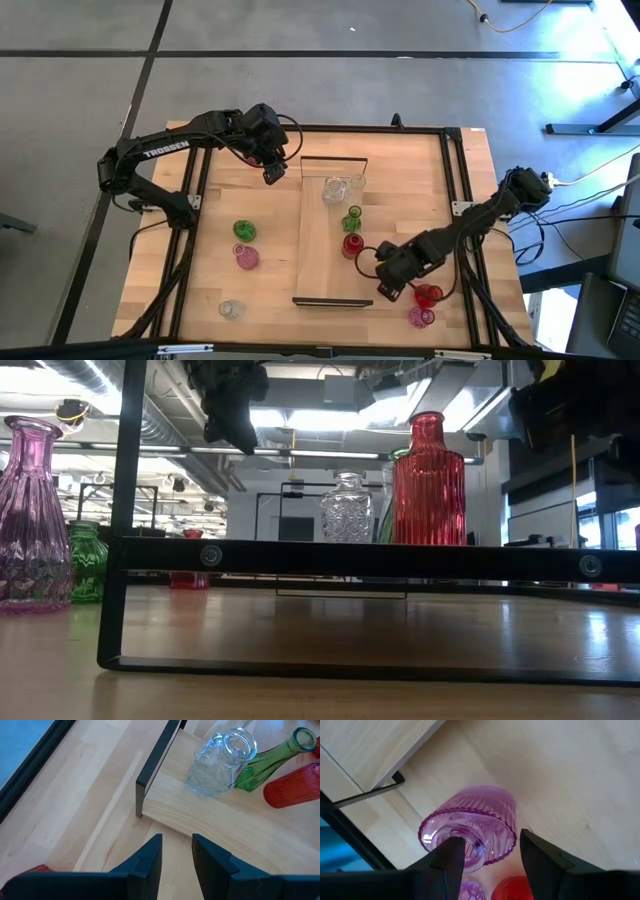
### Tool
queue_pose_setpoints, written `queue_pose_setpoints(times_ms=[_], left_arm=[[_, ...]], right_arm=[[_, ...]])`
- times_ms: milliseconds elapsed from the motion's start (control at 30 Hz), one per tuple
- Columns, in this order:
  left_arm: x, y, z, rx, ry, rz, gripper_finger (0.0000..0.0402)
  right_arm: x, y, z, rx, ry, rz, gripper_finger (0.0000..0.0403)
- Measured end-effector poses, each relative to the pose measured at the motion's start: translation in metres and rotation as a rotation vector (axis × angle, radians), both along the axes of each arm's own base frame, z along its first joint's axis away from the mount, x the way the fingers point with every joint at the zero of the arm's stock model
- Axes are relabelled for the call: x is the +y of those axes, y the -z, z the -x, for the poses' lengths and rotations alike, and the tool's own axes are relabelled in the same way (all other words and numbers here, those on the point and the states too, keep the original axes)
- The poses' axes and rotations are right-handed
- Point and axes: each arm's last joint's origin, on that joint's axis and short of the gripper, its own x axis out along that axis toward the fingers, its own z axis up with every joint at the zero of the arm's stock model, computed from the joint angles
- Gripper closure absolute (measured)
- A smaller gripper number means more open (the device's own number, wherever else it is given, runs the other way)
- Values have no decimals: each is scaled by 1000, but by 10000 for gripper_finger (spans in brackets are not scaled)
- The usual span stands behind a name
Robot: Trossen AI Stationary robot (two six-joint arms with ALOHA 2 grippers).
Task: Sort vases onto shelf
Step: Put the top right pink vase on the shelf
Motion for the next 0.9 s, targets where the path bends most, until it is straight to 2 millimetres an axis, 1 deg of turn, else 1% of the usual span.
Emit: queue_pose_setpoints(times_ms=[67, 133, 300, 333, 367, 500, 633, 900], left_arm=[[0, 0, 0, 1, 0, 0, 301], [0, 0, 0, 2, 0, 1, 301], [0, 0, 0, 4, 9, -6, 301], [0, 0, 0, 5, 15, -10, 301], [0, 0, 0, 5, 17, -12, 301], [1, 0, 0, 7, 15, -21, 301], [2, 0, 1, 7, 8, -23, 301], [5, 0, 2, 10, 9, -38, 301]], right_arm=[[-2, 0, -1, 6, -9, -13, 244], [-3, 1, -3, 10, -27, -19, 270], [-7, 0, -2, 41, -79, -39, 365], [-7, 0, -3, 26, -85, -52, 383], [-7, 0, -4, 27, -94, -59, 393], [-12, -5, -3, 44, -80, -53, 394], [-13, -11, -5, 13, -94, -31, 400], [-15, -13, -1, 42, -106, -27, 401]])
